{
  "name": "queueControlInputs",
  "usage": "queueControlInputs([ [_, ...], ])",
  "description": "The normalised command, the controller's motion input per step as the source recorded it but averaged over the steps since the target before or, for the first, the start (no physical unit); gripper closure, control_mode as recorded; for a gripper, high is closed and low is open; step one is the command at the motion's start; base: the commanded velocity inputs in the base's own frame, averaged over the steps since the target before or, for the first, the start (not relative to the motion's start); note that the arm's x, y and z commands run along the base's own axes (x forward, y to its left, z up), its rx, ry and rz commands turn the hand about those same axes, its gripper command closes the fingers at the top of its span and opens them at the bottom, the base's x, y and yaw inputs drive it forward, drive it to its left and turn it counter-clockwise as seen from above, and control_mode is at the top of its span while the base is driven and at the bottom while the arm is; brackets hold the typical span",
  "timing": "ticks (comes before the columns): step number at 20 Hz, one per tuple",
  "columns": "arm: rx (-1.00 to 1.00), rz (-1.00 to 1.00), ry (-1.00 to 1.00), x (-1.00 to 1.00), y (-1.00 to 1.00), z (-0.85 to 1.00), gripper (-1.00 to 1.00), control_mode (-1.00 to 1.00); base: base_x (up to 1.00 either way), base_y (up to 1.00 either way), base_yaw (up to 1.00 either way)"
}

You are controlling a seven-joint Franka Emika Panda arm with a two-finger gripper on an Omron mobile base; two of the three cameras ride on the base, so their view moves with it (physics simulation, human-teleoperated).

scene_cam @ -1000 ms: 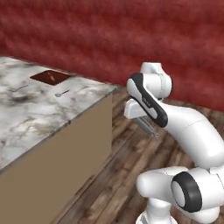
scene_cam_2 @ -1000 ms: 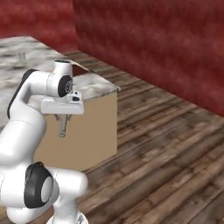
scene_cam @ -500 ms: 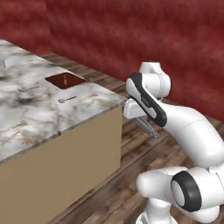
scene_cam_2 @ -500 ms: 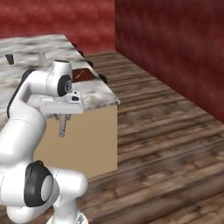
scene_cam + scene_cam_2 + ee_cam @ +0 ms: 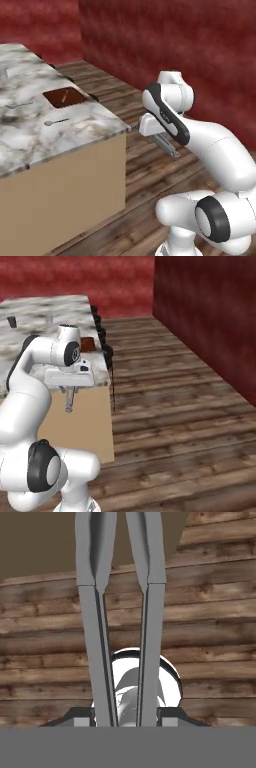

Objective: Take the tongs from the drawer on the left and place them on the dining counter next to the tray containing the kebab skewer.

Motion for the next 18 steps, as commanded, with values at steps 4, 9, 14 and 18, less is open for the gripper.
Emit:
queueControlInputs([
  [4, 0.0, 0.0, 0.0, 0.0, 0.0, 0.0, 1.0, 1.0, 0.59, -1.0, 0.34],
  [9, 0.0, 0.0, 0.0, 0.0, 0.0, 0.0, 1.0, 1.0, 0.71, -1.0, 0.37],
  [14, 0.0, 0.0, 0.0, 0.0, 0.0, 0.0, 1.0, 1.0, 0.83, -1.0, 0.42],
  [18, 0.0, 0.0, 0.0, 0.0, 0.0, 0.0, 1.0, 1.0, 0.82, -1.0, 0.49],
])
